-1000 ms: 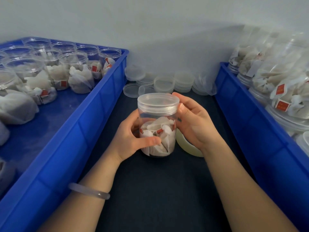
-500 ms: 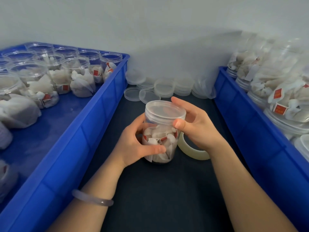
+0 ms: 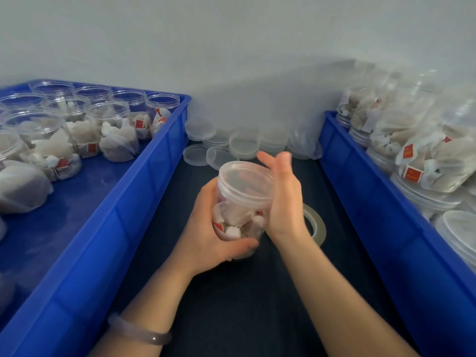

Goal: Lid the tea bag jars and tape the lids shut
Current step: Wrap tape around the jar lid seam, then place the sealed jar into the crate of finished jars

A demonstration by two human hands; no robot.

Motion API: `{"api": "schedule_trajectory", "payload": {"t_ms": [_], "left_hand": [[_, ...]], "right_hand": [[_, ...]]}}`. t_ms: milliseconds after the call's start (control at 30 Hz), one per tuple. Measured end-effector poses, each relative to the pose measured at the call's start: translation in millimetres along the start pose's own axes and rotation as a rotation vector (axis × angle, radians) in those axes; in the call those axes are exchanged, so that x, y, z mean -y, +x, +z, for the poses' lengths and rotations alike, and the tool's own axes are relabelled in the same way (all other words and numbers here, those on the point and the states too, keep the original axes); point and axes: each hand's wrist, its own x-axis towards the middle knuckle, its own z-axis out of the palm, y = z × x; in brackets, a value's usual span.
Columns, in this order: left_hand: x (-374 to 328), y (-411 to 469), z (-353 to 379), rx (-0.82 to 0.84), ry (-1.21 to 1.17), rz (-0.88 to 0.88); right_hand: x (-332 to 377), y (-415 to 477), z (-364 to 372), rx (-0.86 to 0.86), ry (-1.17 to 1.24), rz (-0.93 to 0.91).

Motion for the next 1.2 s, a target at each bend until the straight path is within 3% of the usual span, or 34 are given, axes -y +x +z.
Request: {"api": "schedule_trajectory", "payload": {"t_ms": [100,167,300,400,500,567,667,733,933,1100,1200], "left_hand": [[-14.4,-0.1,-0.2,-0.033,-0.122,0.055],[-28.9,3.6,4.5,-0.205,-0.251,0.074],[-47.4,11.5,21.3,-0.517,-0.216,0.094],[-46.2,15.2,14.3,-0.518,-0.281,0.024],[-40.3,12.2,5.3,-0.384,-0.320,0.039],[-37.9,6.5,11.0,-0.360,-0.311,0.045],[-42.1,5.6,25.5,-0.488,-0.269,0.051],[-46.9,8.6,30.9,-0.518,-0.243,0.017],[-43.8,6.7,16.6,-0.271,-0.242,-0.004],[-57.3,0.9,34.9,-0.479,-0.230,-0.012],[-79.5,-6.4,44.3,-0.539,-0.282,0.107]], "right_hand": [[-4.9,-6.8,2.7,-0.102,-0.028,-0.078],[-6.4,-11.9,3.6,-0.064,-0.076,-0.158],[-6.8,-22.4,10.8,0.017,-0.135,-0.229],[3.4,-24.0,6.6,0.120,-0.233,-0.058],[9.7,-31.9,7.3,0.168,-0.220,0.028],[5.9,-40.4,12.6,0.040,-0.224,-0.039],[-1.0,-44.0,17.0,-0.191,-0.132,-0.098],[0.4,-41.1,15.3,-0.257,-0.103,-0.074],[3.9,-41.1,0.5,-0.051,-0.189,0.021],[0.7,-57.0,10.8,-0.251,-0.071,-0.041],[20.1,-67.6,8.8,-0.345,-0.030,-0.154]]}}
